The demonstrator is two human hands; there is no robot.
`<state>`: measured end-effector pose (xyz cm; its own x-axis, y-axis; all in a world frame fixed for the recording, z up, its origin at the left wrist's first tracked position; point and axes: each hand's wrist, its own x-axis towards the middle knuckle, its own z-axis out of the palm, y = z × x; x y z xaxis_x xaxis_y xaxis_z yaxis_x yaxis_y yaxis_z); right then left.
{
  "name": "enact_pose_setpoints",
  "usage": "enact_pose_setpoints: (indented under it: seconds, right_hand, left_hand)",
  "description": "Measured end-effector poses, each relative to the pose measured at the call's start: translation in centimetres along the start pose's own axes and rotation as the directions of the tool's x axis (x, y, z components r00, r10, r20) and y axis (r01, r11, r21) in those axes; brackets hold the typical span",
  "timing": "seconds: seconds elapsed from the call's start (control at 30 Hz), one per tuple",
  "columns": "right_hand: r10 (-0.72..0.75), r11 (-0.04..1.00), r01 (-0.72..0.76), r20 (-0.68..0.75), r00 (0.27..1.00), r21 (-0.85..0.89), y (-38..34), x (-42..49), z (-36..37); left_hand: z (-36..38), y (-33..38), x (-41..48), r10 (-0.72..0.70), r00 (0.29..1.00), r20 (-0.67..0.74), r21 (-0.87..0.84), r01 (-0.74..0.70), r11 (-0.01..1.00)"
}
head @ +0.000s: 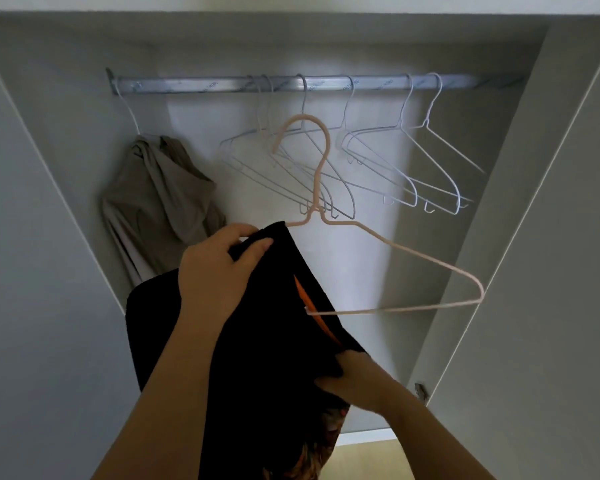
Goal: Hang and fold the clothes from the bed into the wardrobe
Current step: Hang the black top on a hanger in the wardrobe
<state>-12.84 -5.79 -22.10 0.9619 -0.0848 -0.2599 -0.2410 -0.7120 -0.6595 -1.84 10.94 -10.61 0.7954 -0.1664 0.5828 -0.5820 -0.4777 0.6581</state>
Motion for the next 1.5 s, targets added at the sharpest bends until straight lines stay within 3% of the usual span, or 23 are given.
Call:
enact_pose_setpoints:
  seconds: [0.07,0.13,0.2,0.27,0.33,0.37,0.43,0.53,0.63,0.73,0.9,1.03,1.17,1.3,1.4,1.5]
  right_hand:
    - [-0.044,0.981,0.001,-0.212,0.976,-0.196,0.4,0.0,-1.1]
    - [-0.071,0.931,-0.058,-0.332,0.941,-0.362,1.1,-0.2,-2.7]
    - [-0.09,0.908,-0.086,-0.391,0.916,-0.41,1.8,-0.5,-4.2]
    - [-0.178,0.908,-0.023,-0.434,0.883,-0.419,2.2,-0.7,-5.5]
    - [-0.224,0.945,0.053,-0.524,0.822,-0.322,2.2,-0.9,-6.6]
    - [-0.181,0.974,0.062,-0.584,0.792,-0.217,2.0,-1.0,-7.0]
    - [0.007,0.997,0.046,-0.68,0.733,0.06,1.8,-1.0,-7.5]
    - [0.192,0.92,0.135,-0.725,0.661,0.367,1.1,-0.4,-7.5]
    - [0.274,0.838,0.236,-0.753,0.598,0.492,0.6,-0.2,-7.4]
    - [0.311,0.812,0.227,-0.727,0.612,0.538,0.5,-0.1,-7.8]
    - [0.205,0.957,0.039,-0.762,0.614,0.289,0.3,-0.5,-8.2]
    - [0.055,0.998,-0.013,-0.736,0.675,0.062,-0.1,-1.0,-8.0]
    - [-0.178,0.976,0.043,-0.664,0.727,-0.215,0.2,-2.3,-8.3]
    - [-0.429,0.86,0.145,-0.543,0.722,-0.489,0.5,-3.2,-9.0]
    - [-0.466,0.831,0.153,-0.517,0.718,-0.535,0.4,-3.3,-9.1]
    - [-0.398,0.892,0.153,-0.581,0.709,-0.424,-0.4,-3.5,-9.3]
  left_hand:
    - [-1.0,-0.6,0.1,0.064,0.995,0.071,0.003,-0.064,0.998]
    - [-2.1,-1.4,0.5,0.095,0.991,0.094,0.012,-0.097,0.995]
    - [-3.0,-2.3,0.9,0.113,0.988,0.105,0.053,-0.119,0.992]
    - [-3.8,-3.1,1.2,0.123,0.988,0.098,0.094,-0.132,0.987]
    - [-4.4,-3.8,1.3,0.109,0.99,0.093,0.105,-0.119,0.987]
    - [-4.7,-4.1,1.4,0.102,0.991,0.09,0.102,-0.111,0.989]
    - [-5.1,-4.6,1.4,0.07,0.994,0.085,0.071,-0.076,0.995]
    - [-5.2,-5.0,1.4,0.017,0.999,0.041,0.041,-0.018,0.999]
    - [-5.2,-5.3,1.3,0.01,1.0,-0.01,0.033,-0.01,0.999]
    - [-5.4,-5.5,1.1,0.005,1.0,0.003,0.028,-0.005,1.0]
    - [-5.1,-5.1,0.6,0.02,0.999,0.042,0.07,-0.023,0.997]
    - [-4.8,-4.1,0.5,0.071,0.997,0.0,0.067,-0.071,0.995]
    - [-5.5,-4.2,0.7,0.109,0.993,0.034,0.113,-0.112,0.987]
    - [-6.6,-4.2,0.7,0.135,0.987,0.085,0.173,-0.148,0.974]
    - [-7.3,-4.1,0.6,0.181,0.975,0.132,0.187,-0.204,0.961]
    - [-7.9,-4.5,0.6,0.198,0.965,0.171,0.224,-0.234,0.946]
